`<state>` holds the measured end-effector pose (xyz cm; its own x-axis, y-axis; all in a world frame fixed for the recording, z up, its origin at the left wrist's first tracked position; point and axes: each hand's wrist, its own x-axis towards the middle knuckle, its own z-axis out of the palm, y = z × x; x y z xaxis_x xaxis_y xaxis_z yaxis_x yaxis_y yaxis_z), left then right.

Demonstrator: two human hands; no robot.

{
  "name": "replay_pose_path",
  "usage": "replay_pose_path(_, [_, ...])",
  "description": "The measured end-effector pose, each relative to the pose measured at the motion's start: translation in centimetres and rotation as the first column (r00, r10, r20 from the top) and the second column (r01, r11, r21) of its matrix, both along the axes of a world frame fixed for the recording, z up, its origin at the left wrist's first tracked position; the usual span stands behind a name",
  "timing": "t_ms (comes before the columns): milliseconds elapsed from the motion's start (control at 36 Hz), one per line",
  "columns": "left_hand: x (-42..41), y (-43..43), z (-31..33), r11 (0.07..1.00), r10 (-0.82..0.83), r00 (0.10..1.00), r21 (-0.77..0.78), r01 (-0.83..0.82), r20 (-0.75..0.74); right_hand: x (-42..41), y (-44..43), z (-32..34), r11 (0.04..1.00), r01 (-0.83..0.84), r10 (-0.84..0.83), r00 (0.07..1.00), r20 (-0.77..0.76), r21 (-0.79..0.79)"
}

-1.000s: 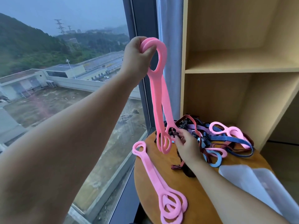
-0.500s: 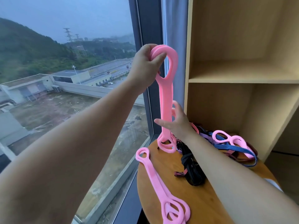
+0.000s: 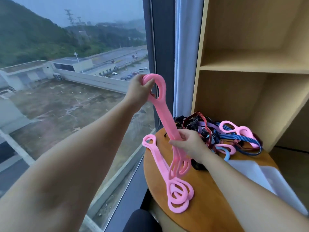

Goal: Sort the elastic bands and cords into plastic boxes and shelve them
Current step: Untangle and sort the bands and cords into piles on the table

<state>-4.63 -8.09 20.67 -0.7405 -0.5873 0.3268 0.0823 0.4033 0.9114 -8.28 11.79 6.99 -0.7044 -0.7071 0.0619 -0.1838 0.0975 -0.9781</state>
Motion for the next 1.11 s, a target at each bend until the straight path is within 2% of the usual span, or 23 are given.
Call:
replay_pose_path(250, [-0.4, -0.6, -7.0, 0.996, -0.034, 0.998, 0.081, 0.029, 0.059, 1.3, 0.7, -4.0, 0.973, -0.052, 0.020, 0.990, 0.143, 0.224])
replay_pose_path(389, [-1.9, -2.1, -11.5, 0.994, -0.023, 0.986, 0.107, 0.005, 0.167, 0.4, -0.5, -6.8, 0.945, -0.079, -0.006, 0.966, 0.257, 0.319])
replay_pose_path(472, [-3.0, -3.8, -14.9, 0.989, -0.008, 0.967, 0.143, -0.029, 0.255, -0.3, -2.0, -9.1, 0.906, -0.112, -0.002, 0.963, 0.271, 0.407])
replay_pose_path(611, [-4.7, -7.7, -20.8, 0.971, 0.044, 0.930, 0.202, -0.125, 0.365, -1.7, -5.1, -12.8, 0.854, -0.062, -0.001, 0.993, 0.120, 0.516])
replay_pose_path(722, [-6.2, -10.0, -24.6, 0.967, 0.068, 0.898, 0.193, -0.166, 0.435, -2.5, -7.1, -15.3, 0.789, -0.091, 0.107, 0.994, 0.009, 0.608])
replay_pose_path(833, [-7.1, -10.9, -27.5, 0.976, 0.085, 0.851, 0.126, -0.175, 0.519, -2.9, -7.8, -16.5, 0.743, -0.059, 0.141, 0.988, -0.070, 0.667])
replay_pose_path(972, [-7.7, -10.9, -29.2, 0.980, 0.107, 0.829, 0.084, -0.182, 0.549, -2.3, -8.0, -15.9, 0.583, 0.058, 0.329, 0.895, -0.301, 0.811])
replay_pose_path(1028, [-7.8, -10.8, -29.3, 0.982, 0.098, 0.813, 0.079, -0.174, 0.574, -2.0, -7.8, -15.9, 0.569, 0.075, 0.333, 0.889, -0.313, 0.819])
replay_pose_path(1111, [-7.9, -10.6, -29.7, 0.990, 0.081, 0.763, 0.036, -0.136, 0.642, -1.5, -7.0, -16.6, 0.605, 0.095, 0.352, 0.858, -0.373, 0.791])
